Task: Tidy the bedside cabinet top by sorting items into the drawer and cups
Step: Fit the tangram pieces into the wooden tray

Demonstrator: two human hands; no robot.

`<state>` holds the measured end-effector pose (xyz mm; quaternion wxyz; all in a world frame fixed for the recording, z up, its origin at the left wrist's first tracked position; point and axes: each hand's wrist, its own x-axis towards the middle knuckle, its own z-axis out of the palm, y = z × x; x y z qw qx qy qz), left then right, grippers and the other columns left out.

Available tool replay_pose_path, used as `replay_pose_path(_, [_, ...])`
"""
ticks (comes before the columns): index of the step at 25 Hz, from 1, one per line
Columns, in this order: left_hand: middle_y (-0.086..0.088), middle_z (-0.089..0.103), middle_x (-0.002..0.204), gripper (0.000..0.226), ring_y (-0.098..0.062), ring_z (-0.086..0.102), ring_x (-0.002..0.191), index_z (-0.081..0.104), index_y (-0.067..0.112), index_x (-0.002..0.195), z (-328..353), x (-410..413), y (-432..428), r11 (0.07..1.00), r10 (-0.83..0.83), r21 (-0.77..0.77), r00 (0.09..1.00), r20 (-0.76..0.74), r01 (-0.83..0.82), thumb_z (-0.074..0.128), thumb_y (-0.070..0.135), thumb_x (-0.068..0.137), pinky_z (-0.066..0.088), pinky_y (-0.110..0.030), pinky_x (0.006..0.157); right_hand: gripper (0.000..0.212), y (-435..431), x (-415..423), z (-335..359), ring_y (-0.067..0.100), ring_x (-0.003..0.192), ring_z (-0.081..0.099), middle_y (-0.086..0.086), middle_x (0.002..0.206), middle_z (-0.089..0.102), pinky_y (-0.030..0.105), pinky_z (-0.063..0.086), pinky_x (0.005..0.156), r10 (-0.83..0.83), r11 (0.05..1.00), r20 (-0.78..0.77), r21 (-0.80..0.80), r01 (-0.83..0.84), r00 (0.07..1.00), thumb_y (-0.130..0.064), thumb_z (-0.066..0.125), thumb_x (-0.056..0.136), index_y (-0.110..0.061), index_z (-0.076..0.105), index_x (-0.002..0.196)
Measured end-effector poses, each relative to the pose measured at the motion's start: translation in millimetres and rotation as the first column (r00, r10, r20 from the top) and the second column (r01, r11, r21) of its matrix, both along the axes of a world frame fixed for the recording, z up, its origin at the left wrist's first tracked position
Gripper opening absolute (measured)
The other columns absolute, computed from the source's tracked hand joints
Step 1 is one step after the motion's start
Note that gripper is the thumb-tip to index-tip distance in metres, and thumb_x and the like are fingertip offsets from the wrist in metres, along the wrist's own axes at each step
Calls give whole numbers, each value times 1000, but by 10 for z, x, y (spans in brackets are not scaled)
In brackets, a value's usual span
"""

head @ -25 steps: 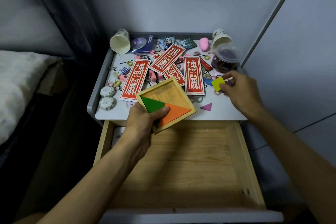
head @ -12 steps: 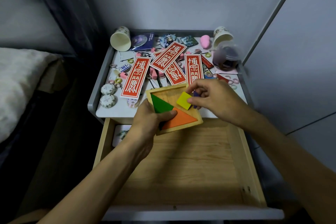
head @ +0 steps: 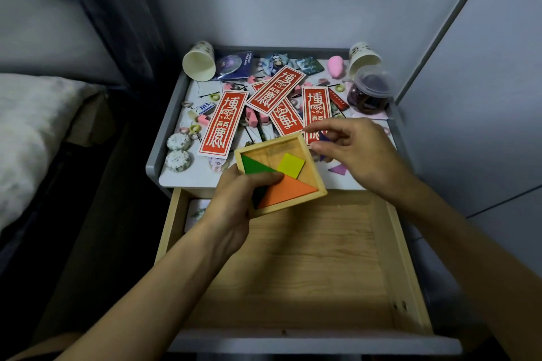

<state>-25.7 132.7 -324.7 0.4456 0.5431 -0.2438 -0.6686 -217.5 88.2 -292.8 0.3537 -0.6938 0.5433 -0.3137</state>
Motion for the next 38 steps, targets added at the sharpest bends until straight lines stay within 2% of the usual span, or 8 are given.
replay_pose_path(2, [-9, 75, 100, 36, -27, 72, 92, 64, 10, 113, 17, 8, 2, 1000, 26, 17, 1000, -6, -26, 75, 9, 79, 61, -35, 72, 22, -15, -37, 17, 17, 68, 69, 5, 79, 67, 34, 57, 62, -10, 998, 51, 56, 7, 999, -10, 66, 90, -23, 62, 108])
replay_pose_path(6, [-10, 75, 101, 38, -20, 73, 79, 64, 7, 115, 54, -4, 8, 996, 84, -9, 996, 33, -84, 76, 9, 79, 56, -25, 55, 17, 11, -27, 57, 22, 56, 66, 16, 85, 65, 26, 52, 48, -7, 983, 239, 177, -37, 971, -1, 65, 88, -10, 53, 97])
replay_pose_path(13, [-12, 74, 101, 39, -14, 71, 70, 63, 6, 115, 58, -31, 8, 992, 115, -77, 980, 163, -104, 76, 4, 78, 52, -20, 51, 25, 64, 38, 4, 2, 92, 65, -5, 97, 73, 14, 49, 79, 328, 941, -166, -27, -337, 930, -7, 59, 93, -25, 72, 105])
replay_pose_path(18, [-11, 74, 98, 35, -14, 71, 70, 63, 7, 112, 72, -33, 25, 992, 90, -101, 982, 167, -74, 75, 3, 80, 58, -24, 59, 14, 121, 148, -101, -1, 83, 63, -10, 86, 68, 15, 50, 72, 292, 954, -167, -26, -300, 942, -9, 71, 85, -20, 70, 95])
replay_pose_path(22, [-10, 74, 93, 33, -10, 69, 63, 64, 4, 112, 86, -36, 30, 991, 95, -107, 982, 165, -78, 73, 1, 80, 53, -20, 51, 10, 91, 153, -117, 3, 83, 58, -12, 88, 60, 17, 47, 70, 325, 925, -269, -109, -364, 907, -12, 77, 79, -19, 74, 85])
replay_pose_path(29, [-11, 74, 98, 40, -11, 70, 64, 62, 4, 116, 101, -37, 28, 992, 91, -103, 983, 160, -75, 75, 2, 78, 52, -19, 50, 22, 72, 116, -127, -3, 75, 48, -14, 92, 48, 8, 38, 68, 131, 971, -202, -169, -166, 971, -16, 71, 85, -22, 70, 107])
replay_pose_path(32, [-10, 73, 97, 40, -6, 68, 58, 62, 5, 116, 130, -52, 44, 994, 77, -88, 982, 171, -63, 75, 2, 79, 47, -16, 44, 31, 69, 113, -166, -2, 80, 44, -14, 91, 41, 13, 37, 72, 157, 976, -240, -112, -188, 958, -22, 66, 90, -30, 66, 119])
replay_pose_path(38, [-9, 73, 96, 44, -5, 68, 57, 61, 7, 117, 142, -49, 55, 996, 58, -74, 977, 205, -44, 78, 3, 76, 46, -15, 42, 21, 94, 145, -180, 7, 81, 47, -4, 94, 46, 17, 41, 70, 180, 981, -215, -37, -192, 960, -21, 70, 87, -32, 70, 105])
